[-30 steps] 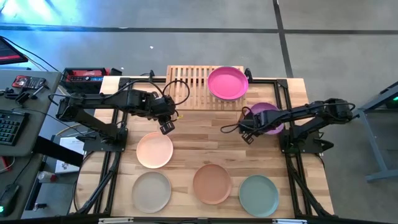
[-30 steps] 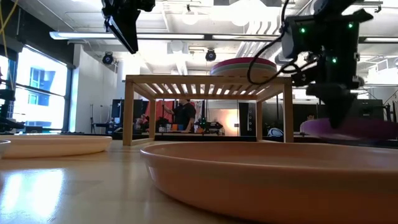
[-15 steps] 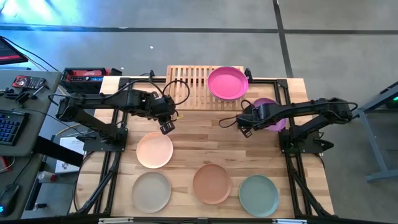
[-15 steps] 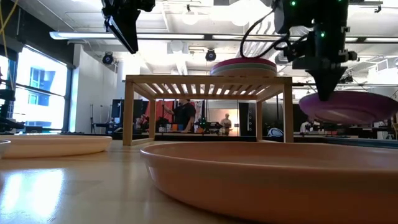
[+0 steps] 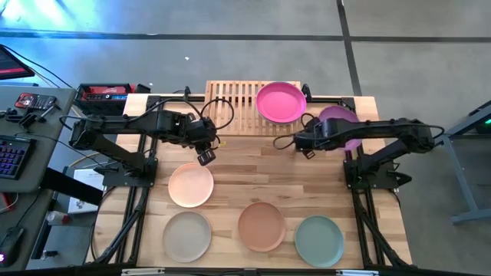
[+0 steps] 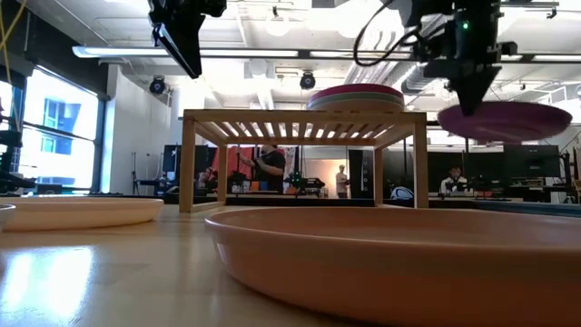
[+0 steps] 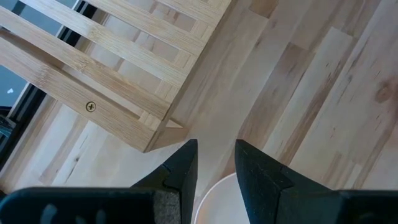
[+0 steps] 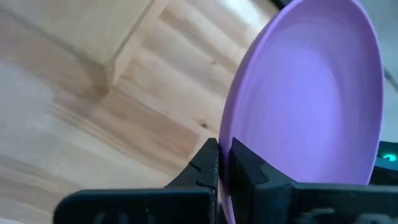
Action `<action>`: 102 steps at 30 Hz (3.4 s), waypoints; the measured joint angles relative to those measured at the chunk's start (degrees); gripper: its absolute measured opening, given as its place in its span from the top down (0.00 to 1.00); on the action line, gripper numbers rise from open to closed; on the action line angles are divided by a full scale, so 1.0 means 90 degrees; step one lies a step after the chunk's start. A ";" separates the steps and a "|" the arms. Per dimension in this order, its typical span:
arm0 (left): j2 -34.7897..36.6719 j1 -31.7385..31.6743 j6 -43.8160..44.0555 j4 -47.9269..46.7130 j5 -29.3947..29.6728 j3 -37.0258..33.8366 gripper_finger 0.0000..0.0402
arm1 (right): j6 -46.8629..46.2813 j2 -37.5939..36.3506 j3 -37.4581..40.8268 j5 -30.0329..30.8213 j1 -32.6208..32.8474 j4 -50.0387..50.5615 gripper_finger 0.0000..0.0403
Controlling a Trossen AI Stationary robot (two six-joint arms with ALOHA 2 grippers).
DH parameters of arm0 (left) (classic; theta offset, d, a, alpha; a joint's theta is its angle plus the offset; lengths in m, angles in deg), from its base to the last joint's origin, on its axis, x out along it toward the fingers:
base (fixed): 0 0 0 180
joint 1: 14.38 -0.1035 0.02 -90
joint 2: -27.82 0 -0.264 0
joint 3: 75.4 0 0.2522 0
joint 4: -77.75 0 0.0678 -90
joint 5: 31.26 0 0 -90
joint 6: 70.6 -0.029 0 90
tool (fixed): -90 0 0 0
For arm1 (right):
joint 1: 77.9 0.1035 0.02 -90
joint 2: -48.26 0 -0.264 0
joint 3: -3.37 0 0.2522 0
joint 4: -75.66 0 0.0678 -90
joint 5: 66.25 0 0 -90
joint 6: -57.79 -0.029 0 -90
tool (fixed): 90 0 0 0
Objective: Place and stack plates onto a shelf
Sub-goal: Stack the purple plate on the pink plate on the shelf
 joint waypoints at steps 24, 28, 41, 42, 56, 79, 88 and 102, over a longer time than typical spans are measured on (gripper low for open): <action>0.0000 0.0000 0.0335 0.0003 -0.0007 0.0000 0.76 | 0.5209 -0.0005 -0.3357 0.1725 -0.1903 -0.1136 1.00; 0.0000 0.0002 0.0424 0.0001 -0.0007 0.0000 0.76 | 0.6600 -0.0005 -0.3499 0.1532 -0.2096 -0.2080 1.00; 0.0002 0.0002 0.0500 0.0001 -0.0006 0.0000 0.76 | 0.9603 0.0390 -0.3491 -0.0404 -0.2134 -0.2630 1.00; 0.0002 0.0001 0.0500 0.0003 -0.0007 0.0000 0.76 | 0.9698 0.0448 -0.3490 -0.0528 -0.2097 -0.2521 1.00; 0.0002 0.0000 0.0673 0.0003 -0.0005 0.0000 0.76 | 0.9450 0.1262 -0.3482 -0.0921 -0.1090 -0.1338 1.00; 0.0002 0.0002 0.0675 0.0003 -0.0005 -0.0002 0.76 | 0.8825 0.1604 -0.3479 -0.1454 -0.1098 -0.1323 1.00; 0.0002 0.0000 0.0675 0.0003 -0.0005 -0.0002 0.76 | 0.8877 0.1642 -0.3479 -0.1439 -0.1145 -0.1315 1.00; 0.0002 0.0001 0.0838 0.0003 -0.0005 -0.0002 0.76 | 0.8883 0.1639 -0.3479 -0.1550 -0.1143 -0.1408 0.88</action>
